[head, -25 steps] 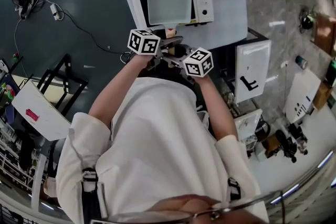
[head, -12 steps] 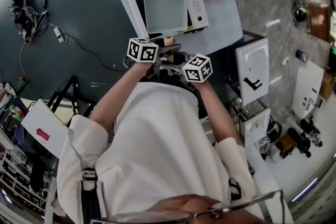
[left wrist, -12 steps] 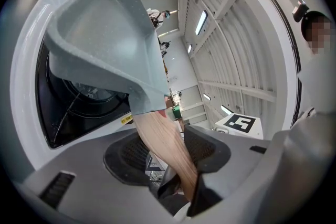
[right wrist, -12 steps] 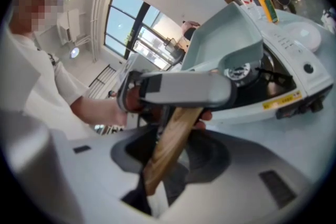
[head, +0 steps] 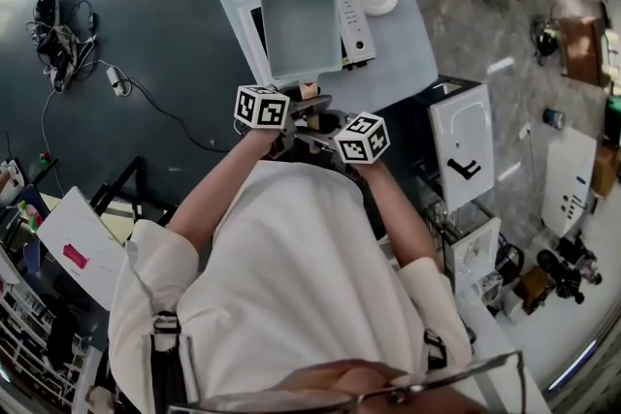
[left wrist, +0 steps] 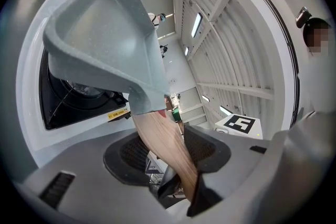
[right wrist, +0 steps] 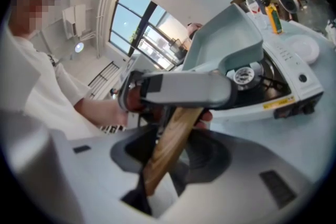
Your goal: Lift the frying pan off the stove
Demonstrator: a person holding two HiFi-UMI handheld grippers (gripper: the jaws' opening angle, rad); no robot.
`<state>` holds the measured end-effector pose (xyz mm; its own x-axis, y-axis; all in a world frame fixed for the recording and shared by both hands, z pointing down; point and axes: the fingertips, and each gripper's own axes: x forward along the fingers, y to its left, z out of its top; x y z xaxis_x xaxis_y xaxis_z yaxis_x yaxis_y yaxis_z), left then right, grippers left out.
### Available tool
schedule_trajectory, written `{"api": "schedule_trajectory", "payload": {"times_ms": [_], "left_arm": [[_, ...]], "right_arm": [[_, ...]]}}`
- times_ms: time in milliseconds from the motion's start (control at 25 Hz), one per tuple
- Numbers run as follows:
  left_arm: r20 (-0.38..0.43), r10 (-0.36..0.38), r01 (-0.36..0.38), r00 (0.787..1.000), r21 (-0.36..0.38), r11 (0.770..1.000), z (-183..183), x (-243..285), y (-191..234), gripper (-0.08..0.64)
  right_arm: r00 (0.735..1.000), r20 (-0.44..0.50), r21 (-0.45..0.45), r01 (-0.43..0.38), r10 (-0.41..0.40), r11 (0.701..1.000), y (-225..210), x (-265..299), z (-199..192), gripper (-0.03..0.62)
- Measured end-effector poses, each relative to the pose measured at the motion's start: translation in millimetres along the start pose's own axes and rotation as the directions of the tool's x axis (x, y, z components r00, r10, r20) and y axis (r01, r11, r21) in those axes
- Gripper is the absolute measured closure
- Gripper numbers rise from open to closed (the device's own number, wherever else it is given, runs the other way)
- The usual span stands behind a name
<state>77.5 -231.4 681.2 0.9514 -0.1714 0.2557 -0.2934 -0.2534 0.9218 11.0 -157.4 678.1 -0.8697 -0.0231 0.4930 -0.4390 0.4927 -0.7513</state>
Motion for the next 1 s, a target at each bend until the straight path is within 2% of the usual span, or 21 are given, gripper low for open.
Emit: {"api": "schedule_trajectory", "payload": {"times_ms": [320, 720, 1000], "left_arm": [[0.050, 0.010, -0.011, 0.999, 0.011, 1.000, -40.0, -1.3, -25.0, 0.339], [0.119, 0.018, -0.020, 0.993, 0.022, 1.000, -109.7, -8.8, -67.2, 0.337], [0.140, 0.034, -0.040, 0.990, 0.040, 0.998, -145.1, -20.0, -90.6, 0.336]], "right_arm": [[0.999, -0.030, -0.039, -0.020, 0.019, 0.999, 25.1, -16.9, -40.4, 0.408], [0.997, -0.048, -0.103, -0.058, 0.053, 0.993, 71.8, -41.8, -107.3, 0.408], [0.995, -0.068, -0.129, -0.079, 0.071, 0.988, 102.4, -49.4, -139.4, 0.407]]}}
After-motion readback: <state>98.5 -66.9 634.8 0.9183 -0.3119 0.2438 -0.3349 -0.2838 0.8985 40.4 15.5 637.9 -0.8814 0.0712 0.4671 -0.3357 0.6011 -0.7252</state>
